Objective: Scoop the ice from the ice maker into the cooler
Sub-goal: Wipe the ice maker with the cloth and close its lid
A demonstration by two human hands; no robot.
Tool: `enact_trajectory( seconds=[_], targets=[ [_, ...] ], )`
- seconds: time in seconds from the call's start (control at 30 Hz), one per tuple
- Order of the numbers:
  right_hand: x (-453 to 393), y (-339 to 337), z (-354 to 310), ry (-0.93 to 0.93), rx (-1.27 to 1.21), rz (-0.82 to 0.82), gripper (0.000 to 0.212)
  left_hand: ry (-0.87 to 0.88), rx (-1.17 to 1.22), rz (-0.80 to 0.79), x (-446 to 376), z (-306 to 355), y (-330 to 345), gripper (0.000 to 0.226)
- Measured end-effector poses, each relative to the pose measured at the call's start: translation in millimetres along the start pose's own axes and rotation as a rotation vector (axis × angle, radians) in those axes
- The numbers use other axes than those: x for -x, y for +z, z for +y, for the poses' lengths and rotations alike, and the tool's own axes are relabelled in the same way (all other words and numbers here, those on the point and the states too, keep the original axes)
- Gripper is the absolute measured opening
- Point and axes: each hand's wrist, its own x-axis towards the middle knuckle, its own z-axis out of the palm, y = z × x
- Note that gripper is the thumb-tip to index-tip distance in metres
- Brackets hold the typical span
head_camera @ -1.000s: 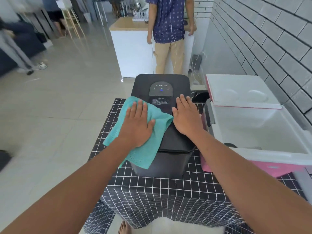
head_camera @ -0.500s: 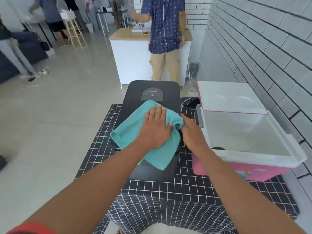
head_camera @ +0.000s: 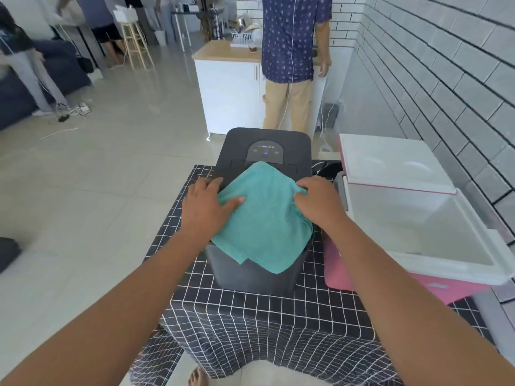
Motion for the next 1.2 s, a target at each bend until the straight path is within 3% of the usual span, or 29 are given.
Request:
enact_trajectory(
  seconds=[0.1,0.17,0.3,0.4,0.5,0.63,0.83,1.03,1.2],
  targets=[
    [-9.6,1.0,-16.6,0.068,-0.024,-0.159,0.003,-0.099,0.160,-0.010,11.2,-11.1,-5.1,0.071],
    [-15.8,2.4,-28.1,0.077,0.023,-0.235,0.020,-0.208,0.329,-0.052,14.7,-18.8,-10.5,0.073],
    [-32.1,13.1,-52.4,-0.013,0.080,-0.225,0.043,-0.346,0.462,-0.220,18.9,-40.3,-27.1,0.083],
    [-32.7,26.0,-78.6,-0.044,0.010,-0.290,0.050,-0.401,0.522,-0.293,20.4,-53.1,-37.8,0.064],
    [-30.6,43.5,-97.1,-0.082,0.044,-0.302,0.027,-0.390,0.577,-0.359,15.7,-67.5,-46.0,0.051],
    [-21.7,61.0,-123.5,-0.069,0.028,-0.260,0.027,-0.394,0.655,-0.368,6.1,-99.6,-58.6,0.040],
    [16.4,93.7,-175.0,-0.044,-0.159,-0.090,0.008,-0.249,0.753,-0.409,-24.3,-167.5,-85.4,0.017],
    [40.4,149.8,-218.0,-0.102,-0.201,0.014,0.017,-0.080,0.677,-0.564,-56.9,-224.8,-97.1,0.024],
    [53.3,216.5,-216.1,0.019,-0.140,-0.033,0.023,-0.010,0.574,-0.751,-71.7,-263.1,-74.3,0.016]
  ],
)
